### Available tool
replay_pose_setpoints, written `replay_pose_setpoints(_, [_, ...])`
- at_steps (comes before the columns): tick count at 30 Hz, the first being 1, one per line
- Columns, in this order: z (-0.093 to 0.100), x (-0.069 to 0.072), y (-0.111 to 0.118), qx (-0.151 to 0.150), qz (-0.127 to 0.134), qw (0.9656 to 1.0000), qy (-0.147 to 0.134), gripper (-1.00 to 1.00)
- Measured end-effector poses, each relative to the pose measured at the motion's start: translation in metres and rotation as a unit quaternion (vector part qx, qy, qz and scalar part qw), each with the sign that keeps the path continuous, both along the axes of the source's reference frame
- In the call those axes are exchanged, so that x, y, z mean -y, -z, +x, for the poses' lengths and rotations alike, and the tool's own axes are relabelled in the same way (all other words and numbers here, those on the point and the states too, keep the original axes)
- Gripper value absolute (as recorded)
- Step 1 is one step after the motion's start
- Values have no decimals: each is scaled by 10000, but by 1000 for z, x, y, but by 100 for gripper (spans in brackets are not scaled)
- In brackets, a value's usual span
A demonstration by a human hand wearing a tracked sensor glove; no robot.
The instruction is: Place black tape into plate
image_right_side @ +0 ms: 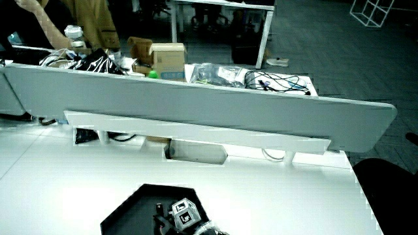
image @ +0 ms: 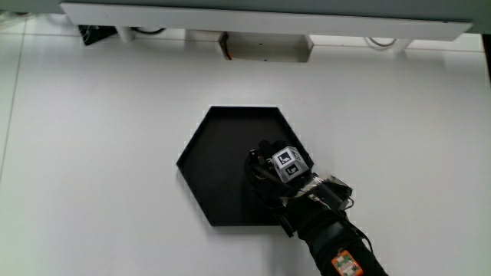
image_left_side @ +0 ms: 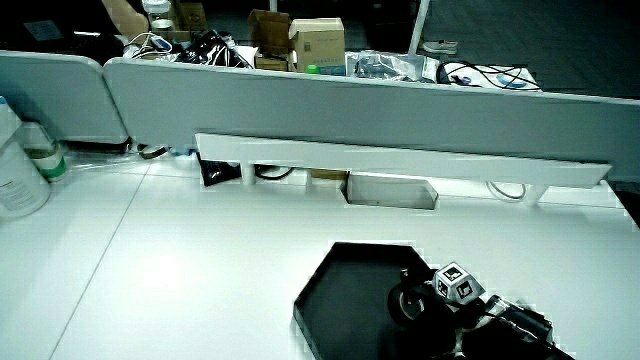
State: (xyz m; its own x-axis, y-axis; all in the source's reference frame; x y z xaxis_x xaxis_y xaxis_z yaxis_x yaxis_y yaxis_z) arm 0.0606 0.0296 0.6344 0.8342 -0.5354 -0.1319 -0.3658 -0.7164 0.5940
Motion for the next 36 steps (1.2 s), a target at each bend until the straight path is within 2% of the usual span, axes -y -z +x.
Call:
replay_pose_setpoints(3, [-4,0,-15,-121,-279,9995,41,0])
replay_pose_setpoints(5, [-4,-5,-28,-162,-505,9986,49,0])
replay_pose_setpoints(6, [-3,-8,-35,-356,-658,9972,40,0])
replay_pose_setpoints(8, [-2,-11,-43,-622,-689,9957,39,0])
replay_pose_setpoints(12, [-9,-11,-47,-832,-536,9951,68,0])
replay_pose_setpoints(14, [-15,-9,-50,-1001,-638,9929,121,0])
replay_pose_setpoints(15, [-18,-8,-49,-936,-616,9936,153,0])
replay_pose_setpoints(19, [-27,-9,-55,-1092,-745,9909,253,0])
replay_pose_setpoints(20, [-28,-8,-51,-1058,-675,9919,220,0])
replay_pose_setpoints(22, [-31,-5,-52,-1015,-711,9920,258,0])
replay_pose_setpoints(24, [-34,-4,-54,-1129,-845,9897,257,0])
replay_pose_setpoints(25, [-36,-5,-54,-1072,-889,9898,304,-7])
replay_pose_setpoints(26, [-36,-7,-60,-1157,-989,9880,271,-13])
replay_pose_setpoints(28, [-38,-8,-59,-1129,-1083,9873,272,-27])
replay_pose_setpoints(29, [-37,-9,-63,-1144,-1257,9851,262,-33])
replay_pose_setpoints(31, [-36,-10,-61,-1088,-1270,9856,260,-47])
replay_pose_setpoints(34, [-31,-10,-55,-845,-1212,9889,177,-67])
replay_pose_setpoints(36, [-27,-10,-49,-636,-1075,9921,117,-80])
